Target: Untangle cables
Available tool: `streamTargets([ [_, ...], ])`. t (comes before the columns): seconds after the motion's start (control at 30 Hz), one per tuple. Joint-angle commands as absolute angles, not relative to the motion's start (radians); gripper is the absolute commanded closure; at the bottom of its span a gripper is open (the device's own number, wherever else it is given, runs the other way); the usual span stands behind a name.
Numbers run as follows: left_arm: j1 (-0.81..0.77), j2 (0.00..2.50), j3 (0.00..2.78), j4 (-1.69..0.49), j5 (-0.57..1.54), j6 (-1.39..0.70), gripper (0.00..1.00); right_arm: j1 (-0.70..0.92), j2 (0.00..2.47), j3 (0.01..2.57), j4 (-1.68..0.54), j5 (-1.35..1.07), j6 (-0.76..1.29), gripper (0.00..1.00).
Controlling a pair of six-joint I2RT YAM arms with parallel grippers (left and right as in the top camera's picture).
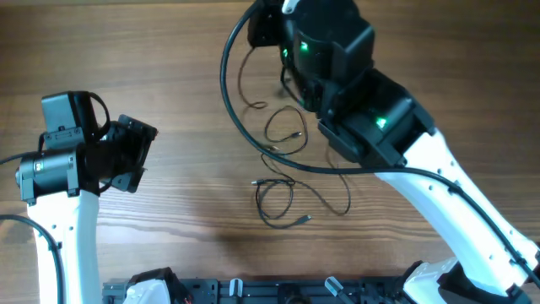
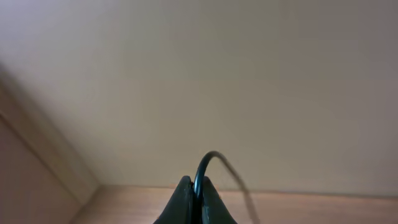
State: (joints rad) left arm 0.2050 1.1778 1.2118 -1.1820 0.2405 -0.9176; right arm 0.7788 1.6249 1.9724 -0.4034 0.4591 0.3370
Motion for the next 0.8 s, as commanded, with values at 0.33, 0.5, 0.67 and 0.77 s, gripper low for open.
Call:
streamTargets([
  [0.33, 0.16, 1.178, 1.21, -1.187, 0.234, -0.897, 0.22, 0.78, 1.671, 2.062, -0.728, 0.643, -0.157, 0.96],
  [0.5, 0.154, 1.178, 1.21, -1.182, 0.234, -0.897, 0.22, 0.812, 1.646, 2.063, -0.245, 1.144, -0.403, 0.96],
  [0.67, 0.154, 1.178, 1.21, -1.181, 0.234, -0.897, 0.22, 0.861, 1.596, 2.063, -0.315, 1.077, -0.366, 0.96],
  [0.77, 0.154, 1.179, 1.21, -1.182, 0.234, -0.897, 0.22, 0.834, 1.605, 2.062, -0.781, 0.611, 0.007, 0.96],
])
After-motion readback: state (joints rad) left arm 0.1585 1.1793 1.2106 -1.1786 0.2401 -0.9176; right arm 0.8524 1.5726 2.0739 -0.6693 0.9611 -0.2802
